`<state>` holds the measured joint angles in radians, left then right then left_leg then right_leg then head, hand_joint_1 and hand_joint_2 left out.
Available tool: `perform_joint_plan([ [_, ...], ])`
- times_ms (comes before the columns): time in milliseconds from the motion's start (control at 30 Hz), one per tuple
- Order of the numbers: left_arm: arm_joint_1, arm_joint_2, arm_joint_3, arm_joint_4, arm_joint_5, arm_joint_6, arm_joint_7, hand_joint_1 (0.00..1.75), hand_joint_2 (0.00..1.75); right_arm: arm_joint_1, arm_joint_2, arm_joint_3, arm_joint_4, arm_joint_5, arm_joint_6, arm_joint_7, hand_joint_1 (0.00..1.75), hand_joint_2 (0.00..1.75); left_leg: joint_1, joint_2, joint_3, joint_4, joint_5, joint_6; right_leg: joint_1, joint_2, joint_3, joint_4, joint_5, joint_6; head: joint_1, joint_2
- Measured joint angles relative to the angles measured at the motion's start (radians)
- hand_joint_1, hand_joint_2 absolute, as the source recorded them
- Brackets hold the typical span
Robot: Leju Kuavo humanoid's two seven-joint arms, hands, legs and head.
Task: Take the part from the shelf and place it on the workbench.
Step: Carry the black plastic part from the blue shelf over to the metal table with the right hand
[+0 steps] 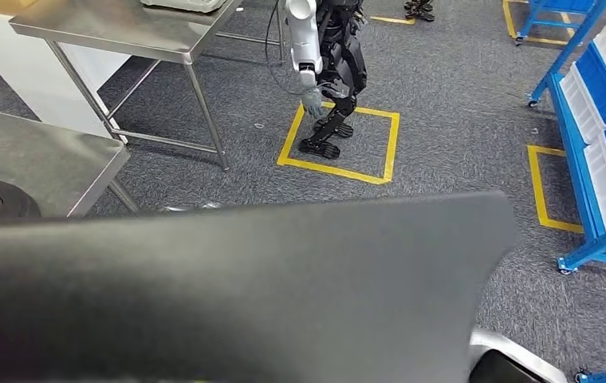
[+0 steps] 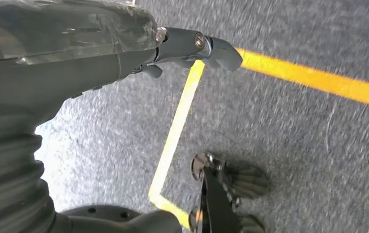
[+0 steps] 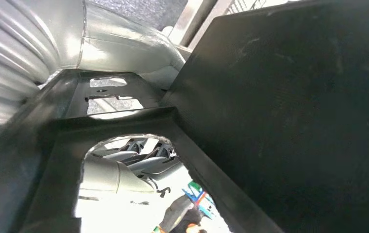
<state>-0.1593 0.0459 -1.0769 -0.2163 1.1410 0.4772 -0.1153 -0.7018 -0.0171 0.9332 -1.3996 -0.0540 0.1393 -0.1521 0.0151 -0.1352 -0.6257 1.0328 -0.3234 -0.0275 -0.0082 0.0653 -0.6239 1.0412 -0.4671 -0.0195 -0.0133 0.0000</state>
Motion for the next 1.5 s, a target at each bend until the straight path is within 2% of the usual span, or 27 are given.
perform_joint_plan([
  [33, 0.002, 0.001, 0.0, 0.0, 0.0, 0.0, 0.001, 0.0, 1.75, -0.002, 0.002, 0.0, 0.001, 0.0, 0.002, 0.0, 1.75, 1.75, 0.003, -0.005, -0.001, -0.001, 0.0, -0.006, 0.0, -0.011, 0.003, -0.004, 0.001, -0.006, 0.002, 0.0],
  [100, 0.006, 0.003, 0.0, 0.0, 0.0, 0.0, 0.004, 0.0, 1.75, -0.005, 0.009, 0.001, 0.001, 0.002, 0.005, -0.002, 1.75, 1.75, 0.001, 0.031, -0.012, 0.028, -0.019, -0.018, -0.003, -0.035, 0.011, -0.015, 0.004, -0.017, -0.003, 0.0],
  [167, 0.005, 0.003, 0.0, 0.0, 0.0, -0.001, 0.007, 0.0, 1.75, -0.007, 0.014, 0.001, 0.002, 0.003, 0.007, -0.004, 1.75, 1.75, -0.001, 0.096, -0.058, 0.128, -0.072, -0.027, -0.002, -0.063, 0.018, -0.022, 0.002, -0.024, -0.017, 0.0],
  [233, 0.003, 0.003, 0.0, 0.0, -0.001, -0.003, 0.008, 0.0, 1.75, -0.007, 0.015, 0.002, 0.004, 0.004, 0.011, -0.004, 1.75, 1.75, 0.002, 0.122, -0.12, 0.247, -0.12, -0.034, 0.0, -0.092, 0.02, -0.021, -0.002, -0.027, -0.027, 0.0],
  [267, 0.004, 0.004, 0.0, 0.0, -0.002, -0.005, 0.009, 0.0, 1.75, -0.007, 0.015, 0.003, 0.006, 0.006, 0.013, -0.003, 1.75, 1.75, 0.005, 0.126, -0.134, 0.272, -0.121, -0.036, 0.0, -0.106, 0.021, -0.02, -0.005, -0.027, -0.03, 0.0],
  [300, 0.006, 0.004, 0.0, 0.0, -0.002, -0.007, 0.01, 0.0, 1.75, -0.007, 0.017, 0.004, 0.008, 0.007, 0.015, -0.002, 1.75, 1.75, 0.006, 0.128, -0.129, 0.259, -0.103, -0.037, 0.0, -0.118, 0.023, -0.02, -0.007, -0.026, -0.034, 0.0],
  [333, 0.007, 0.005, 0.0, 0.0, -0.003, -0.01, 0.012, 0.0, 1.75, -0.007, 0.019, 0.004, 0.008, 0.007, 0.016, -0.002, 1.75, 1.75, 0.007, 0.133, -0.106, 0.212, -0.073, -0.037, 0.0, -0.13, 0.025, -0.02, -0.01, -0.024, -0.038, 0.0],
  [400, 0.006, 0.007, 0.0, 0.0, -0.006, -0.016, 0.015, 0.0, 1.75, -0.007, 0.023, 0.005, 0.009, 0.009, 0.016, -0.001, 1.75, 1.75, 0.002, 0.174, -0.035, 0.07, -0.012, -0.031, 0.003, -0.152, 0.035, -0.019, -0.018, -0.017, -0.046, 0.0],
  [467, 0.004, 0.008, 0.0, 0.0, -0.009, -0.021, 0.018, 0.0, 1.75, -0.008, 0.026, 0.007, 0.009, 0.011, 0.018, 0.001, 1.75, 1.75, -0.006, 0.201, -0.001, -0.006, 0.01, -0.019, 0.007, -0.17, 0.043, -0.02, -0.024, -0.007, -0.049, 0.0],
  [533, 0.005, 0.008, 0.0, 0.0, -0.01, -0.024, 0.023, 0.0, 1.75, -0.009, 0.03, 0.01, 0.009, 0.013, 0.021, 0.003, 1.75, 1.75, -0.009, 0.182, -0.002, -0.011, 0.009, -0.006, 0.008, -0.187, 0.049, -0.022, -0.029, 0.003, -0.046, 0.0],
  [567, 0.006, 0.009, 0.0, 0.0, -0.01, -0.025, 0.026, 0.0, 1.75, -0.01, 0.033, 0.011, 0.009, 0.014, 0.022, 0.005, 1.75, 1.75, -0.008, 0.171, 0.0, -0.014, 0.01, 0.0, 0.006, -0.181, 0.052, -0.019, -0.035, 0.009, -0.045, 0.0],
  [633, 0.005, 0.01, 0.0, 0.0, -0.011, -0.027, 0.03, 0.0, 1.75, -0.014, 0.037, 0.015, 0.009, 0.016, 0.023, 0.006, 1.75, 1.75, -0.003, 0.148, 0.007, -0.022, 0.015, 0.014, 0.0, -0.135, 0.036, 0.029, -0.067, 0.018, -0.039, 0.0],
  [700, 0.002, 0.01, 0.0, 0.0, -0.012, -0.03, 0.032, 0.0, 1.75, -0.015, 0.037, 0.018, 0.01, 0.016, 0.026, 0.009, 1.75, 1.75, -0.002, 0.124, 0.009, -0.023, 0.016, 0.022, -0.004, -0.084, -0.031, 0.161, -0.128, 0.02, -0.026, 0.0],
  [767, 0.001, 0.01, 0.0, 0.0, -0.012, -0.033, 0.034, 0.0, 1.75, -0.013, 0.036, 0.02, 0.012, 0.017, 0.028, 0.012, 1.75, 1.75, -0.005, 0.095, 0.009, -0.02, 0.014, 0.025, -0.005, -0.07, -0.096, 0.272, -0.155, 0.02, -0.015, 0.0],
  [800, 0.002, 0.01, 0.0, 0.0, -0.012, -0.033, 0.034, 0.0, 1.75, -0.013, 0.036, 0.021, 0.012, 0.017, 0.029, 0.013, 1.75, 1.75, -0.006, 0.08, 0.01, -0.018, 0.012, 0.025, -0.005, -0.068, -0.103, 0.271, -0.137, 0.019, -0.012, 0.0],
  [867, 0.002, 0.01, 0.0, 0.0, -0.011, -0.036, 0.035, 0.0, 1.75, -0.015, 0.036, 0.024, 0.012, 0.017, 0.031, 0.014, 1.75, 1.75, -0.006, 0.05, 0.012, -0.012, 0.007, 0.023, -0.005, -0.049, -0.064, 0.158, -0.056, 0.013, -0.007, 0.0],
  [933, 0.001, 0.009, 0.0, -0.001, -0.009, -0.038, 0.038, 0.0, 1.75, -0.017, 0.036, 0.027, 0.012, 0.017, 0.033, 0.014, 1.75, 1.75, -0.004, 0.024, 0.007, -0.004, 0.001, 0.015, -0.009, 0.002, -0.017, 0.039, -0.003, 0.007, -0.004, 0.0],
  [1000, 0.002, 0.008, 0.0, -0.001, -0.007, -0.041, 0.045, 0.0, 1.75, -0.019, 0.038, 0.031, 0.012, 0.016, 0.036, 0.015, 1.75, 1.75, 0.003, 0.001, -0.002, -0.001, 0.0, 0.0, -0.006, 0.027, -0.004, 0.002, -0.001, 0.001, -0.001, 0.0],
  [1067, 0.007, 0.01, 0.0, -0.001, -0.004, -0.042, 0.05, 0.0, 1.75, -0.023, 0.044, 0.033, 0.012, 0.016, 0.038, 0.015, 1.75, 1.75, 0.009, -0.012, -0.005, -0.001, 0.0, -0.015, -0.004, 0.004, 0.003, -0.008, 0.0, -0.007, 0.004, 0.0],
  [1133, 0.007, 0.012, 0.0, -0.001, -0.002, -0.043, 0.052, 0.0, 1.75, -0.028, 0.052, 0.035, 0.012, 0.016, 0.039, 0.013, 1.75, 1.75, 0.005, 0.036, -0.021, 0.04, -0.025, -0.025, -0.009, -0.026, 0.016, -0.022, 0.002, -0.019, -0.005, 0.0],
  [1200, 0.003, 0.012, 0.0, -0.002, 0.0, -0.043, 0.053, 0.0, 1.75, -0.032, 0.058, 0.036, 0.013, 0.015, 0.04, 0.012, 1.75, 1.75, 0.004, 0.102, -0.074, 0.152, -0.08, -0.033, -0.007, -0.058, 0.026, -0.027, -0.002, -0.026, -0.02, 0.0],
  [1267, 0.002, 0.012, 0.0, -0.002, 0.001, -0.044, 0.055, 0.0, 1.75, -0.032, 0.058, 0.038, 0.014, 0.016, 0.042, 0.012, 1.75, 1.75, 0.01, 0.123, -0.131, 0.259, -0.114, -0.041, -0.005, -0.089, 0.03, -0.026, -0.008, -0.028, -0.027, 0.0],
  [1300, 0.004, 0.012, 0.0, -0.002, 0.001, -0.044, 0.057, 0.0, 1.75, -0.032, 0.059, 0.039, 0.015, 0.016, 0.043, 0.012, 1.75, 1.75, 0.012, 0.127, -0.137, 0.267, -0.106, -0.044, -0.005, -0.104, 0.032, -0.025, -0.011, -0.027, -0.03, 0.0],
  [1333, 0.006, 0.013, 0.0, -0.002, 0.003, -0.044, 0.058, 0.0, 1.75, -0.032, 0.06, 0.04, 0.015, 0.016, 0.043, 0.012, 1.75, 1.75, 0.013, 0.132, -0.121, 0.234, -0.08, -0.045, -0.005, -0.117, 0.036, -0.024, -0.015, -0.025, -0.034, 0.0],
  [1367, 0.007, 0.014, 0.0, -0.002, 0.004, -0.043, 0.06, 0.0, 1.75, -0.032, 0.062, 0.041, 0.015, 0.017, 0.044, 0.01, 1.75, 1.75, 0.014, 0.144, -0.086, 0.166, -0.043, -0.045, -0.005, -0.129, 0.04, -0.023, -0.019, -0.022, -0.037, 0.0],
  [1433, 0.006, 0.015, 0.0, -0.002, 0.007, -0.044, 0.062, 0.0, 1.75, -0.034, 0.066, 0.044, 0.015, 0.018, 0.046, 0.007, 1.75, 1.75, 0.009, 0.181, -0.021, 0.036, 0.009, -0.037, -0.001, -0.148, 0.048, -0.02, -0.028, -0.013, -0.042, 0.0],
  [1500, 0.005, 0.015, 0.0, -0.002, 0.009, -0.044, 0.064, 0.0, 1.75, -0.037, 0.07, 0.047, 0.015, 0.02, 0.047, 0.004, 1.75, 1.75, 0.001, 0.194, -0.005, -0.007, 0.016, -0.025, 0.004, -0.164, 0.054, -0.021, -0.034, -0.003, -0.038, 0.0],
])
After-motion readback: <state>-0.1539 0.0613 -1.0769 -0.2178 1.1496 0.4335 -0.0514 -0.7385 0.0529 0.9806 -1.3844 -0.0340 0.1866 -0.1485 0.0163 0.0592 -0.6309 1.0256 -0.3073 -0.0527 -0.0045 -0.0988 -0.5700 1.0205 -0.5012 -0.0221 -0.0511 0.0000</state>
